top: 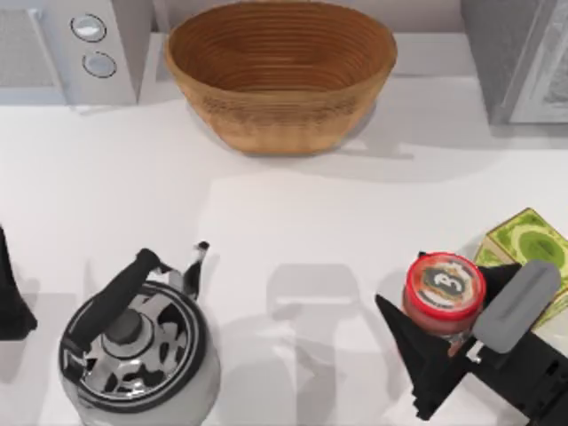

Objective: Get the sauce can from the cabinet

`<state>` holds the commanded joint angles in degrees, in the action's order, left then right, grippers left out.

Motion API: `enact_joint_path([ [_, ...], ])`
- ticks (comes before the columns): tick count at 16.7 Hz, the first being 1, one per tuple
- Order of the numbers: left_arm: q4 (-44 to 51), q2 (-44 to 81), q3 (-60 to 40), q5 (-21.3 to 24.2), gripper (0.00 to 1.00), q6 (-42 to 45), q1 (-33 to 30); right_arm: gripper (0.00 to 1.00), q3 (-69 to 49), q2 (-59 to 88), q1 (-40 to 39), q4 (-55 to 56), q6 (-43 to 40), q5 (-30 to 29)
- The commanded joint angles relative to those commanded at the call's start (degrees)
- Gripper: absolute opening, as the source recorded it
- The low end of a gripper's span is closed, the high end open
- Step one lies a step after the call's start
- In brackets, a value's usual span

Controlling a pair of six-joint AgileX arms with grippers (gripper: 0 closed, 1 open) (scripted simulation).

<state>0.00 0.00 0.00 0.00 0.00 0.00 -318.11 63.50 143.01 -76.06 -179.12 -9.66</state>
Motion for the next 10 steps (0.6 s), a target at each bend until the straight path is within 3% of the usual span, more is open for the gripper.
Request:
enact_joint_path([
  [10,0.00,0.00,0.00,0.00,1.00,0.00,0.00,0.00,-2.70,0.23,1.40,-0.62,-1.57,-0.10],
])
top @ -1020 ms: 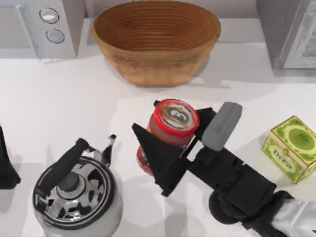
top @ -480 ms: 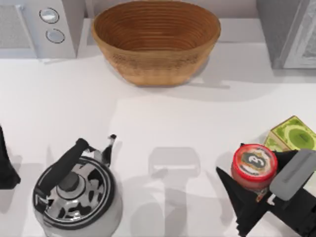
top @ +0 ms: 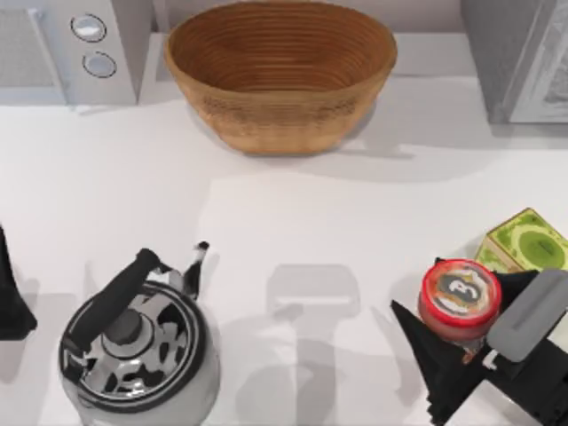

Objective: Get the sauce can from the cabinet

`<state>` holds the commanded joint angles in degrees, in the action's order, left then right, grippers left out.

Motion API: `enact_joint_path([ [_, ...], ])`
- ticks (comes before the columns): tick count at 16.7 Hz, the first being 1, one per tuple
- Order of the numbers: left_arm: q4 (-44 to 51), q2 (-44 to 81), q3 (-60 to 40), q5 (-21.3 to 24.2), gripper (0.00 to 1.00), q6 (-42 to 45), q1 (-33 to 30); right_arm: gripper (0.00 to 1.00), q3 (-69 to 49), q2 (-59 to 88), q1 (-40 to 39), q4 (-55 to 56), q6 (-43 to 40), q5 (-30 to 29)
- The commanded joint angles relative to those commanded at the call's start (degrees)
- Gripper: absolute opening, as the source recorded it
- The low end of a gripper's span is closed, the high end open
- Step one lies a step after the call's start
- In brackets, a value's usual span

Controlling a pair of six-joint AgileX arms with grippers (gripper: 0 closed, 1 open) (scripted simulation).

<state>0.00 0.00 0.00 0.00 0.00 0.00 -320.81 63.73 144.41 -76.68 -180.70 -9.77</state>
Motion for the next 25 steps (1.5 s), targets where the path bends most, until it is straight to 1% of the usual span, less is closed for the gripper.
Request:
enact_joint_path([
  [3,0.00,0.00,0.00,0.00,1.00,0.00,0.00,0.00,1.80,-1.63,-2.49,0.52,-0.24,0.57],
  [6,0.00,0.00,0.00,0.00,1.00,0.00,0.00,0.00,6.26,-4.88,-4.23,1.62,-0.32,1.50],
  [11,0.00,0.00,0.00,0.00,1.00,0.00,0.00,0.00,13.71,-10.12,-2.73,3.25,-0.08,2.46],
  [16,0.00,0.00,0.00,0.00,1.00,0.00,0.00,0.00,14.45,-10.66,-2.38,3.44,-0.03,2.54],
  [25,0.00,0.00,0.00,0.00,1.00,0.00,0.00,0.68,14.45,-10.66,-2.38,3.44,-0.03,2.54],
])
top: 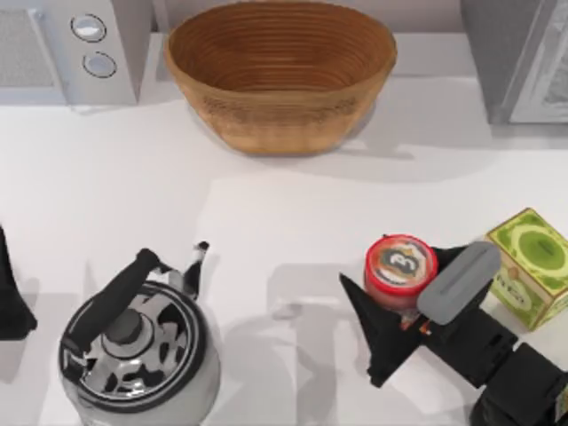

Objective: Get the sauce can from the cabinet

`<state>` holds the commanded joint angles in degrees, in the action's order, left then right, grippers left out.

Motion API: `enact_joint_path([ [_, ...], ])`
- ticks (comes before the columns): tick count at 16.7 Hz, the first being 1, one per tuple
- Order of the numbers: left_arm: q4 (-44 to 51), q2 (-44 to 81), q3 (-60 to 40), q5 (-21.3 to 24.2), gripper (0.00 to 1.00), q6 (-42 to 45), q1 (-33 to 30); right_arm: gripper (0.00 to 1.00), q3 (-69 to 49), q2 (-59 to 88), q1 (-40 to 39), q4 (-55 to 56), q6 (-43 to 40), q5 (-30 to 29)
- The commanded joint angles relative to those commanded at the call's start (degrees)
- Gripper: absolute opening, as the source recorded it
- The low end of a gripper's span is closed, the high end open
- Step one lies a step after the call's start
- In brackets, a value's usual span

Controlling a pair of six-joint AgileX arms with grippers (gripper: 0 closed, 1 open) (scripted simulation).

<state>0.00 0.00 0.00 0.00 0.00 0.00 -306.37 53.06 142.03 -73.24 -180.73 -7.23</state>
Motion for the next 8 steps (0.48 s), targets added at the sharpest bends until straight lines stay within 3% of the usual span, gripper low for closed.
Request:
enact_joint_path([
  [4,0.00,0.00,0.00,0.00,1.00,0.00,0.00,0.98,0.00,0.00,0.00,0.00,0.00,0.00],
  [8,0.00,0.00,0.00,0.00,1.00,0.00,0.00,1.00,0.00,0.00,0.00,0.00,0.00,0.00],
])
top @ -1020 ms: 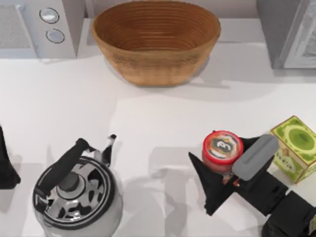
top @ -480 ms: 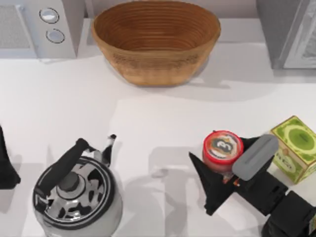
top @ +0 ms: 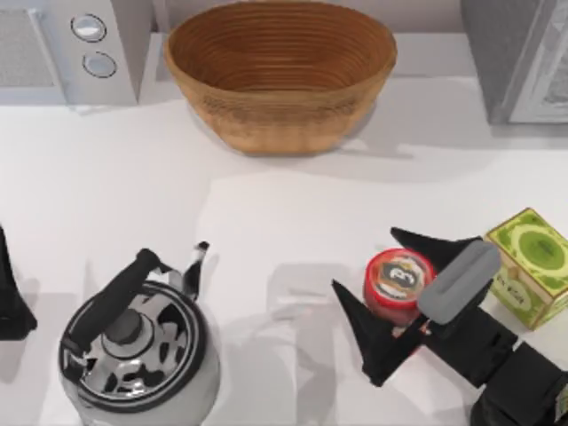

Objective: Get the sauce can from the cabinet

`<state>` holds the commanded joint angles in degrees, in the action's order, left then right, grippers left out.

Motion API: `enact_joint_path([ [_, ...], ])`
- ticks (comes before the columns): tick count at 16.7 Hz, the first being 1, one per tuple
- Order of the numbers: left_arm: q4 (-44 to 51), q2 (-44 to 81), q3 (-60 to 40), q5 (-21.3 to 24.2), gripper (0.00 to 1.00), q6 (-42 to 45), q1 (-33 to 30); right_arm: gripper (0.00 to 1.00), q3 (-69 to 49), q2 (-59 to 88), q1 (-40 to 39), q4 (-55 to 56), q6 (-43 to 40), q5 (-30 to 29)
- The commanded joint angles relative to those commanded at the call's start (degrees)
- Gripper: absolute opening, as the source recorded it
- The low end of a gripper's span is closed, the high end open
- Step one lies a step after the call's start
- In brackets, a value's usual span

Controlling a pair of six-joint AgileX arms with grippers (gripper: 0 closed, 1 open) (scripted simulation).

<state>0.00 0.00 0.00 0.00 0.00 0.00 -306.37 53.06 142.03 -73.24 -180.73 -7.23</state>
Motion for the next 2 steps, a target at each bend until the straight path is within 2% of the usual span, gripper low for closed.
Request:
enact_joint_path([
  [2,0.00,0.00,0.00,0.00,1.00,0.00,0.00,1.00,0.00,0.00,0.00,0.00,0.00,0.00],
])
